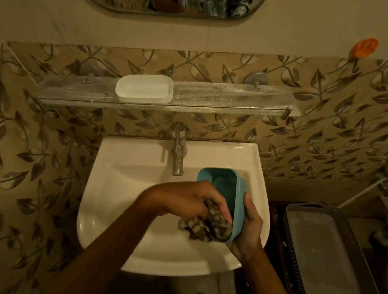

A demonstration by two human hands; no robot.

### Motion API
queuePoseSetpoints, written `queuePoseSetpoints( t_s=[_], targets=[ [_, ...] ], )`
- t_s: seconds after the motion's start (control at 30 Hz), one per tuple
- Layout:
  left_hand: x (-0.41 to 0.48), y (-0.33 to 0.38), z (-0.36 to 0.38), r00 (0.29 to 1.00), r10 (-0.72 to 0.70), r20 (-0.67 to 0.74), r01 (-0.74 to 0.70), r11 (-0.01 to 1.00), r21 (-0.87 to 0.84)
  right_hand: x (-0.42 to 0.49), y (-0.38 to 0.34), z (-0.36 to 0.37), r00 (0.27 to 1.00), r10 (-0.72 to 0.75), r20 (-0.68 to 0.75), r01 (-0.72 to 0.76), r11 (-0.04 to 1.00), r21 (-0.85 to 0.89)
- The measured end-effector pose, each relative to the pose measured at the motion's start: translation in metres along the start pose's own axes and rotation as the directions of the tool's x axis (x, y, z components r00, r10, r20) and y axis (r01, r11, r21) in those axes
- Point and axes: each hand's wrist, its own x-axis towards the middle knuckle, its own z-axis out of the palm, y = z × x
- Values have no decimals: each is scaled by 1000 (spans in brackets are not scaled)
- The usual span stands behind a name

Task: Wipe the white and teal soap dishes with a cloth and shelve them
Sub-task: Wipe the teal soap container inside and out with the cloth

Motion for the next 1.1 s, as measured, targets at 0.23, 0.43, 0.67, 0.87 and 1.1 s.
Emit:
queuePoseSetpoints(
  t_s=[0.23, 0.43, 0.67, 0.87, 1.1],
  targets=[
    [-41, -75, -38, 835, -207, -510, -230, 711, -665, 10, -16, -13, 986, -35, -163, 58, 988, 141],
    [-16, -146, -79, 292, -489, -822, -110, 837, -537, 11, -10, -25, 988, -27, -152, 52, 985, 162],
    [25, -177, -124, 278, -121, -953, 115, 989, -92, 0, 2, -38, 978, 98, -185, -51, 969, 242],
    [53, -231, -115, 744, -133, -654, 348, 914, 209, -4, -5, -30, 987, 111, -119, -64, 938, 341],
    [47, -211, -95, 627, -34, -778, 220, 966, 135, -6, -5, -28, 975, 123, -186, -58, 945, 321]
  ],
)
